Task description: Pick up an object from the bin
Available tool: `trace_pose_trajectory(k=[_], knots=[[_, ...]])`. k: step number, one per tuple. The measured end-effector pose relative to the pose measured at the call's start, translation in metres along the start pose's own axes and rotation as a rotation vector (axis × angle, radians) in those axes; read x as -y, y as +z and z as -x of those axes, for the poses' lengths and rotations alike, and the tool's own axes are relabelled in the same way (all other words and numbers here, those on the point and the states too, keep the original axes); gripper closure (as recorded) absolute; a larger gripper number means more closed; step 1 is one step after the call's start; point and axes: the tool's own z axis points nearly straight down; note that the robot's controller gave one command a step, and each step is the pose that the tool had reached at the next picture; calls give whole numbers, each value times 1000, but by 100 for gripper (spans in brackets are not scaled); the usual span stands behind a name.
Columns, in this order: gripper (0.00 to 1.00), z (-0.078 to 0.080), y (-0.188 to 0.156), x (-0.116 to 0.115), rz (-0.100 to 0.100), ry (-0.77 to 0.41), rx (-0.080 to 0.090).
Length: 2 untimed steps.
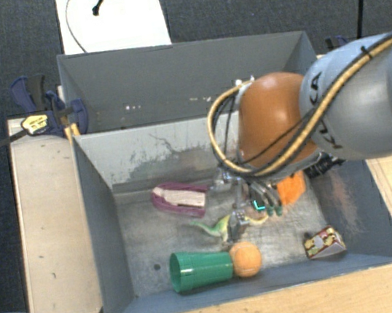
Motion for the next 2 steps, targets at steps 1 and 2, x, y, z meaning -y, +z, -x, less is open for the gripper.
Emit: trace_pose_trajectory(k=[1, 2], knots=[[0, 2, -4, 0, 1, 2, 8], [0, -5, 15, -3, 1, 62, 16]])
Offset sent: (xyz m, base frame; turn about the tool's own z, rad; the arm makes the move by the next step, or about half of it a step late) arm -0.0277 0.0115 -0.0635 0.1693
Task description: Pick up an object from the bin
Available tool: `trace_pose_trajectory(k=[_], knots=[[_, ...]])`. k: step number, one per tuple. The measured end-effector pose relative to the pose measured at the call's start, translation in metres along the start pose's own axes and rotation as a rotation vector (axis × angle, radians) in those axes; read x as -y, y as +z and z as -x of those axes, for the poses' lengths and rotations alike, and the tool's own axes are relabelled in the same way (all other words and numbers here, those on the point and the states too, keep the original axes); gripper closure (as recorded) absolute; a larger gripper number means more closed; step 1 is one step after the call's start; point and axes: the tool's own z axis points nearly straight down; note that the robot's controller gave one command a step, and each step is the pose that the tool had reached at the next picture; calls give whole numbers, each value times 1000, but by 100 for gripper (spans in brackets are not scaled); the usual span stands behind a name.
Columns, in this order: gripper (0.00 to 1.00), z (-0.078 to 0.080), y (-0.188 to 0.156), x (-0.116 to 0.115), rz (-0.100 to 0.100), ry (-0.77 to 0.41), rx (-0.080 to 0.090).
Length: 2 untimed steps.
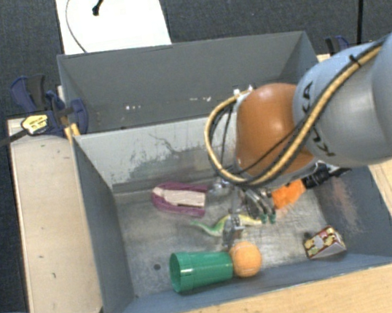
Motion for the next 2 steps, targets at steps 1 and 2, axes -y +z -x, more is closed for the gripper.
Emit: trace_pose_trajectory(k=[1, 2], knots=[[100, 24, 48, 23, 2, -159, -7], [100, 24, 48, 23, 2, -158, -7]])
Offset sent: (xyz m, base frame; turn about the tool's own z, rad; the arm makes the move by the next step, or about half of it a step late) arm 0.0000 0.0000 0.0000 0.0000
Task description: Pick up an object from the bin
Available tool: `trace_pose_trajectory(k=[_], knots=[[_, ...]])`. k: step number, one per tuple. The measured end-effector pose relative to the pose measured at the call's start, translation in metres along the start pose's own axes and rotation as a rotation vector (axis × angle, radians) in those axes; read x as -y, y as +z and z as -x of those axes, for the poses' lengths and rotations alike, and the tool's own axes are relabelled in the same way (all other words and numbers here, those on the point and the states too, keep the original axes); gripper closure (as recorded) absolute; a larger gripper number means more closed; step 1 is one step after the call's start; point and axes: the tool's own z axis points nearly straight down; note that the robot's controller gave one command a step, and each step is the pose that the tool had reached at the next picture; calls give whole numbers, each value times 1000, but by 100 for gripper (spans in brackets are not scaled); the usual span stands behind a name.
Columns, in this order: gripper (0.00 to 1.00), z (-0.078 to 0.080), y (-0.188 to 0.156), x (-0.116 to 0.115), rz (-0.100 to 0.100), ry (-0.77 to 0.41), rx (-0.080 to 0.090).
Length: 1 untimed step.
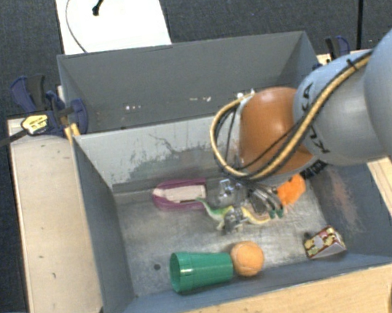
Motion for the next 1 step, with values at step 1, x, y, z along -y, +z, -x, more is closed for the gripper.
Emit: trace_pose_trajectory(k=[1], knots=[[100, 4, -49, -9, -2, 14, -8]])
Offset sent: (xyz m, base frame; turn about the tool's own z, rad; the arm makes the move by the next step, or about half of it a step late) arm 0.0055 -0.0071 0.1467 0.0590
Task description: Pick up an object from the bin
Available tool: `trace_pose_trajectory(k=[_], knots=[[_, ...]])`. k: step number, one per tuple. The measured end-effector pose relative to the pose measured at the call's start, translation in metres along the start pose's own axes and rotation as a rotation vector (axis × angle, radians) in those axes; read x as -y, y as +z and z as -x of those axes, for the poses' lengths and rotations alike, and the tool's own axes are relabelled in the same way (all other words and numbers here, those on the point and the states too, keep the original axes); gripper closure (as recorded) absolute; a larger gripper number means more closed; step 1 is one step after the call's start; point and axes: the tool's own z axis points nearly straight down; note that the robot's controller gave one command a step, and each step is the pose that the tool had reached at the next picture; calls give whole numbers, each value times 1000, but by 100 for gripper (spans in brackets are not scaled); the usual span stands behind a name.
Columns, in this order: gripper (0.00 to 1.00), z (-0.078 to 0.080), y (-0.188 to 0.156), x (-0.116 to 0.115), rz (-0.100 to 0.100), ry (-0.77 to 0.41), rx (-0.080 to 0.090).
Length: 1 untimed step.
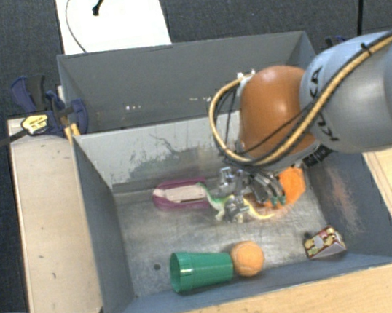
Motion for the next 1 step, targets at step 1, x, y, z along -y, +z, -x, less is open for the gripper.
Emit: trace_pose_trajectory(k=[1], knots=[[100, 1, -68, 9, 0, 30, 3]])
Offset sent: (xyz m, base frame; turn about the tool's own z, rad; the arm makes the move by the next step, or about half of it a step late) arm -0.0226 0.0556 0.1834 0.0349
